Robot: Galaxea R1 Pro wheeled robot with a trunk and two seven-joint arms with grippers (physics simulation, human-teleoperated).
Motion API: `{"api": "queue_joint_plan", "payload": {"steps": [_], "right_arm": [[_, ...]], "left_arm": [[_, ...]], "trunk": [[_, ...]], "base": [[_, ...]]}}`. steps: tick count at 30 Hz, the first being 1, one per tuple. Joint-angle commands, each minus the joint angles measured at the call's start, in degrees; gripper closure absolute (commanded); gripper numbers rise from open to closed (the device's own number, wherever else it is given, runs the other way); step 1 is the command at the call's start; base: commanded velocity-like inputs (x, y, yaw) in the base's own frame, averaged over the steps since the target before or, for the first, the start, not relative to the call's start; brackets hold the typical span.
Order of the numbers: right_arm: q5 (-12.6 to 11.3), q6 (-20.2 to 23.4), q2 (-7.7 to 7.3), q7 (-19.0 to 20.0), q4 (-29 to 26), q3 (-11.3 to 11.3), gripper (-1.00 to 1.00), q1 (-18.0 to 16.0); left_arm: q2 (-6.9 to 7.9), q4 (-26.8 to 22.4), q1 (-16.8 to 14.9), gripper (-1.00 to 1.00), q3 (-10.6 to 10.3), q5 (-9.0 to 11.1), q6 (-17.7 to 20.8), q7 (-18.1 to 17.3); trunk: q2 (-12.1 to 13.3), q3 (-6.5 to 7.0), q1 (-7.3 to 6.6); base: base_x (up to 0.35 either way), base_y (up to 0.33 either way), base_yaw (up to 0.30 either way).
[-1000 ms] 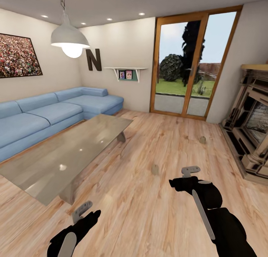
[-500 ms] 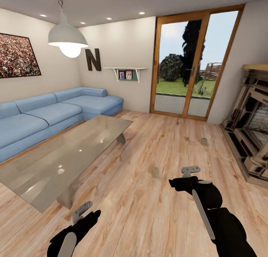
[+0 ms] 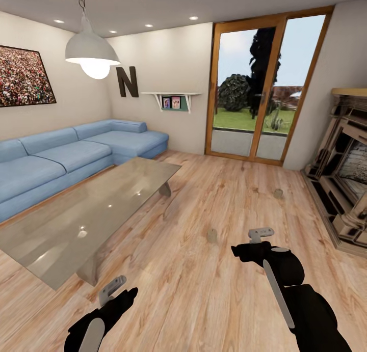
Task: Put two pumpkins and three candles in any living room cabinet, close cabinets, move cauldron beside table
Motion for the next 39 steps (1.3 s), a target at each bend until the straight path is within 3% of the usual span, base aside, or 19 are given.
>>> {"api": "queue_joint_plan", "payload": {"steps": [1, 12, 39], "right_arm": [[0.08, 0.26, -0.05, 0.08, -0.05, 0.09, -1.00, -0.04], [0.07, 0.24, -0.05, 0.08, -0.05, 0.33, -1.00, -0.02], [0.08, 0.24, -0.05, 0.08, -0.05, 0.24, -1.00, -0.03]], "left_arm": [[-0.04, -0.09, -0.04, -1.00, 0.08, 0.61, 0.21, 0.43], [-0.04, -0.09, -0.04, -1.00, 0.10, 0.56, 0.21, 0.48], [-0.04, -0.09, -0.04, -1.00, 0.01, 0.34, 0.19, 0.59]], "trunk": [[-0.04, -0.06, 0.00], [-0.04, -0.06, 0.00], [-0.04, -0.06, 0.00]], "base": [[-0.003, -0.006, 0.000], [0.077, -0.002, 0.000], [0.322, 0.000, 0.000]]}}
